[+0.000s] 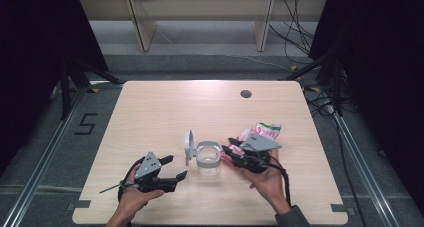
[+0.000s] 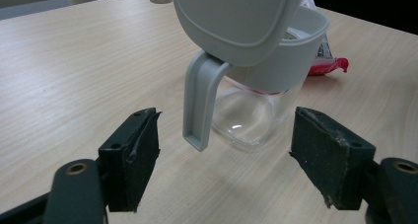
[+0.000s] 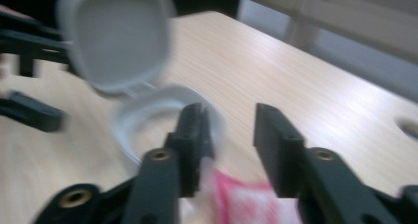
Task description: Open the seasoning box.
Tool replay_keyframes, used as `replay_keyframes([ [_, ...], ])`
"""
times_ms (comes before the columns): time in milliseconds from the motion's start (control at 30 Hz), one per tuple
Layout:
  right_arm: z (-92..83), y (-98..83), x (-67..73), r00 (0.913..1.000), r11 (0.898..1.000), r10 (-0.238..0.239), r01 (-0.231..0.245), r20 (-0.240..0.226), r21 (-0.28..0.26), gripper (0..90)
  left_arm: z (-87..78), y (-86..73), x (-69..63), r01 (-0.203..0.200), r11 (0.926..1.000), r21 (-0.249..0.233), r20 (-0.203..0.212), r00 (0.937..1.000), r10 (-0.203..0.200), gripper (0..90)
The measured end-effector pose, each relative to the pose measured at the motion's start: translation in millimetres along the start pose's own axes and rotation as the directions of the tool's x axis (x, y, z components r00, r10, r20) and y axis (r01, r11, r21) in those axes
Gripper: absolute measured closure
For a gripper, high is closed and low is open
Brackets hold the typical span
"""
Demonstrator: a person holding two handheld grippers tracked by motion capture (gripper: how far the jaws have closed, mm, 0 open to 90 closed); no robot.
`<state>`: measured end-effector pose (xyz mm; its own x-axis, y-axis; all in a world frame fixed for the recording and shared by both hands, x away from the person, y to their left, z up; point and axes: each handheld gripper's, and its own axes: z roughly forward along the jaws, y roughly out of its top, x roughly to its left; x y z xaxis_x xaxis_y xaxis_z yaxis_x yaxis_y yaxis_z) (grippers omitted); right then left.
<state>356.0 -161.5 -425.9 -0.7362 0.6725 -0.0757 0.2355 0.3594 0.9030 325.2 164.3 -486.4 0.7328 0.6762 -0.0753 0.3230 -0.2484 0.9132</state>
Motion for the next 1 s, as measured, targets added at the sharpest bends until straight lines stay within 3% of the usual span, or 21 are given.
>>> replay_keyframes([
  [67, -11.2, -12.9, -13.4, 0.995, 0.999, 0.042, -0.042, 0.091, 0.0, 54.0, 0.5, -0.8, -1.0, -0.001, 0.9999, 0.011, -0.001, 1.0, 0.001, 24.6],
  [133, -19.5, -25.1, -23.2, 0.9824, 0.997, 0.067, -0.072, 0.174, 0.02, 47.3, 1.1, -1.7, -2.2, 0.005, 0.9999, 0.012, 0.008, 1.0, -0.005, 23.5],
  [167, -22.3, -30.9, -28.1, 0.9791, 0.995, 0.092, -0.095, 0.182, 0.01, 44.5, 1.1, -2.1, -2.6, 0.007, 0.9998, 0.016, 0.01, 0.9999, -0.007, 23.2],
  [267, -32.0, -43.4, -35.4, 0.9509, 0.979, 0.197, -0.203, 0.239, 0.0, 38.5, 2.2, -4.0, -2.3, 0.019, 0.9996, 0.019, 0.005, 0.9998, -0.019, 21.5],
  [333, -35.6, -48.7, -42.7, 0.9487, 0.981, 0.188, -0.194, 0.254, 0.0, 37.2, 1.7, -5.2, -2.4, 0.015, 0.9995, 0.027, 0.003, 0.9999, -0.015, 20.1],
  [367, -36.9, -49.8, -42.0, 0.9412, 0.971, 0.226, -0.238, 0.252, 0.021, 35.6, 2.3, -6.4, -2.6, 0.022, 0.9995, 0.022, 0.01, 0.9997, -0.023, 19.6],
  [500, -36.9, -57.7, -48.7, 0.9359, 0.969, 0.225, -0.243, 0.271, 0.036, 27.8, 3.8, -9.1, -2.1, 0.027, 0.9994, 0.023, -0.003, 0.9996, -0.027, 16.5],
  [533, -37.0, -59.2, -49.6, 0.9334, 0.965, 0.237, -0.258, 0.269, 0.045, 25.8, 3.4, -9.7, -2.1, 0.028, 0.9991, 0.033, -0.001, 0.9996, -0.027, 16.5],
  [567, -36.0, -60.5, -48.1, 0.9205, 0.953, 0.282, -0.302, 0.27, 0.033, 25.0, 3.8, -10.4, -2.3, 0.028, 0.999, 0.036, 0.003, 0.9996, -0.028, 16.5],
  [600, -35.0, -63.5, -51.4, 0.9207, 0.954, 0.276, -0.297, 0.276, 0.035, 23.7, 4.0, -11.0, -2.9, 0.031, 0.9988, 0.039, 0.001, 0.9995, -0.031, 16.4],
  [633, -34.5, -65.2, -52.4, 0.9093, 0.938, 0.325, -0.344, 0.26, 0.031, 22.3, 4.6, -11.9, -3.2, 0.034, 0.9987, 0.038, 0.0, 0.9994, -0.034, 16.4],
  [667, -34.4, -67.8, -58.3, 0.9203, 0.95, 0.293, -0.31, 0.26, 0.026, 20.3, 4.7, -12.6, -3.3, 0.035, 0.9986, 0.041, 0.001, 0.9994, -0.035, 16.1],
  [700, -33.2, -69.0, -58.7, 0.9165, 0.942, 0.322, -0.336, 0.237, 0.021, 18.4, 4.8, -13.1, -4.4, 0.036, 0.9986, 0.039, -0.003, 0.9993, -0.036, 15.9],
  [733, -33.3, -70.1, -60.9, 0.9223, 0.949, 0.292, -0.312, 0.254, 0.044, 18.2, 5.6, -13.8, -5.2, 0.042, 0.9986, 0.033, 0.004, 0.9991, -0.042, 15.9],
  [767, -33.7, -70.2, -60.9, 0.9234, 0.947, 0.294, -0.316, 0.247, 0.057, 18.3, 5.7, -14.2, -5.7, 0.041, 0.9984, 0.038, -0.001, 0.9992, -0.041, 15.9],
  [800, -33.3, -70.4, -60.8, 0.9212, 0.944, 0.297, -0.323, 0.251, 0.067, 18.3, 6.5, -14.6, -5.5, 0.04, 0.9985, 0.038, 0.008, 0.9992, -0.04, 15.8],
  [833, -32.0, -70.5, -58.3, 0.9102, 0.933, 0.333, -0.355, 0.247, 0.051, 18.3, 6.8, -14.9, -6.0, 0.042, 0.9983, 0.041, 0.001, 0.9991, -0.042, 15.8],
  [867, -30.9, -72.2, -63.0, 0.9206, 0.947, 0.298, -0.318, 0.252, 0.042, 18.1, 7.5, -15.6, -6.5, 0.047, 0.9981, 0.04, 0.0, 0.9989, -0.047, 15.8],
  [900, -31.0, -71.5, -61.8, 0.9096, 0.932, 0.333, -0.357, 0.248, 0.057, 17.5, 8.0, -16.4, -6.5, 0.048, 0.9981, 0.037, 0.005, 0.9988, -0.048, 15.8],
  [933, -29.4, -72.9, -65.0, 0.9152, 0.938, 0.317, -0.341, 0.249, 0.058, 17.0, 8.5, -17.1, -7.1, 0.046, 0.9983, 0.037, 0.009, 0.9989, -0.046, 15.9],
  [1000, -25.9, -75.1, -68.9, 0.9105, 0.933, 0.329, -0.355, 0.25, 0.064, 17.8, 9.2, -17.7, -8.4, 0.047, 0.998, 0.041, 0.004, 0.9989, -0.047, 16.1],
])
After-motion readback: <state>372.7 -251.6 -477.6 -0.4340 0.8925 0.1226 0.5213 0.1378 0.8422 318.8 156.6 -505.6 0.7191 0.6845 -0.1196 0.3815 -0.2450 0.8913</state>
